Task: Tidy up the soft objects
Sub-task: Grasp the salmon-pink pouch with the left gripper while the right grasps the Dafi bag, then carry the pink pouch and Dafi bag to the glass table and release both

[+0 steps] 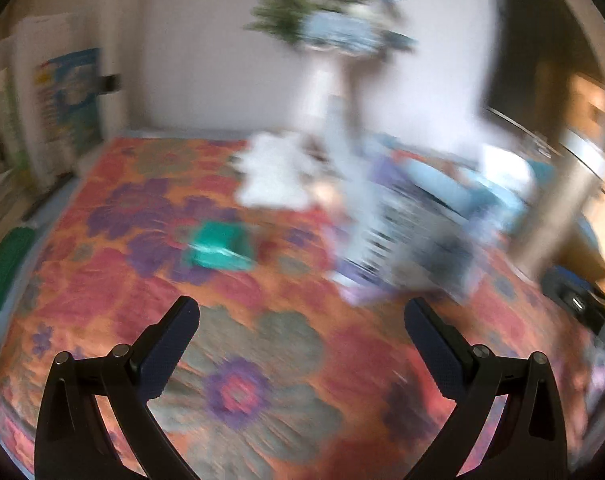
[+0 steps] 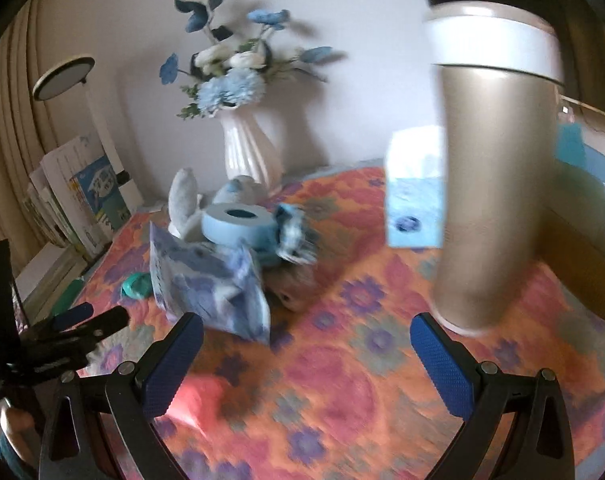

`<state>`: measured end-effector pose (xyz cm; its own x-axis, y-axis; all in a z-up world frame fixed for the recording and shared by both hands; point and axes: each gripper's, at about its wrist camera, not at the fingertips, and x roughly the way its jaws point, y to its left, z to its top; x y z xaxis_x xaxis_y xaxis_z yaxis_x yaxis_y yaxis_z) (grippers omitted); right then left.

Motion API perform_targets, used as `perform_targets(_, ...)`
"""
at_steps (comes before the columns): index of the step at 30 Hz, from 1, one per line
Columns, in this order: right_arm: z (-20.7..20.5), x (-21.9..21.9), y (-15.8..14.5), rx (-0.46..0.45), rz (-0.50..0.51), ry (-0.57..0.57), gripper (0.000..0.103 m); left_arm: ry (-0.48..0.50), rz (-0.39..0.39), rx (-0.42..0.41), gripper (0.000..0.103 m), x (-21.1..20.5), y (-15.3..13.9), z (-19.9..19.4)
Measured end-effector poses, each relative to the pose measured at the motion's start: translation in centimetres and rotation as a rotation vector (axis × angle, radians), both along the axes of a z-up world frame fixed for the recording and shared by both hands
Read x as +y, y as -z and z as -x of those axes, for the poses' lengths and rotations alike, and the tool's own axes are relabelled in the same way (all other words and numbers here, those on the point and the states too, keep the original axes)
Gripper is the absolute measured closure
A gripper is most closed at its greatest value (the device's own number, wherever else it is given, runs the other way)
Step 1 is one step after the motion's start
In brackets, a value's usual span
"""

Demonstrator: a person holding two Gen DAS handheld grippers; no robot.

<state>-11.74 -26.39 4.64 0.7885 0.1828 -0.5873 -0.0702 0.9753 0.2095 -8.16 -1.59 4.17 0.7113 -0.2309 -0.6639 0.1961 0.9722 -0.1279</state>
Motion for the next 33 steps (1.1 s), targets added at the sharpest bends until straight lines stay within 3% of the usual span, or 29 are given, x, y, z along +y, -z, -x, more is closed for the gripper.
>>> perform_targets(3,0.7,-1.0,-0.4,0.021,-0.013,-0.027,0.000,0.182,-0.013,0.044,0.001,-3.3,0.1,1.3)
perform_targets(6,0.0,-0.6,-1.6,0.034,-0.037,-0.098,0.000,0.263,-0.064,0.041,0.001,-6.7,0.2,1.9)
perform_targets(9,-1.4,0.7,-2.1,0.068,-0.026,-0.157,0.014,0.312,-0.108,0.069,0.001,-9.4,1.1,1.4)
perform_targets(11,-2.6,1.6,-1.8,0.095,0.000,-0.187,0.023,0.311,-0.121,0.094,0.002,-9.9,1.6,0.8)
perform_targets(13,-3.3,2.6,-1.2,0.119,0.017,-0.213,0.025,0.311,-0.103,0.123,0.017,-10.0,1.9,0.3)
perform_targets(14,-3.9,3.0,-0.8,0.133,0.016,-0.225,0.030,0.321,-0.079,0.148,0.034,-10.0,2.2,0.0)
perform_targets(19,-6.3,4.4,0.3,0.176,-0.049,-0.260,0.061,0.315,-0.027,0.127,0.041,-9.0,1.7,0.6)
perform_targets(21,-6.3,5.3,0.2,0.165,-0.066,-0.286,0.066,0.265,-0.035,0.106,0.041,-7.6,0.9,0.9)
perform_targets(23,-5.9,6.3,0.1,0.165,-0.066,-0.330,0.081,0.213,-0.032,0.093,0.041,-5.7,0.4,1.0)
perform_targets(28,-3.5,8.5,0.0,0.255,-0.234,-0.506,0.082,0.039,-0.014,0.089,0.041,1.0,-0.1,0.6)
perform_targets(30,-2.6,8.9,-0.4,0.262,-0.257,-0.544,0.081,-0.024,-0.009,0.091,0.041,2.9,0.0,-0.1)
perform_targets(31,-2.1,9.1,-0.9,0.255,-0.216,-0.522,0.078,-0.038,-0.003,0.089,0.041,3.7,0.1,-0.3)
perform_targets(33,-1.7,9.7,-1.8,0.223,-0.073,-0.454,0.051,-0.066,0.024,0.086,0.041,4.7,0.2,-1.0)
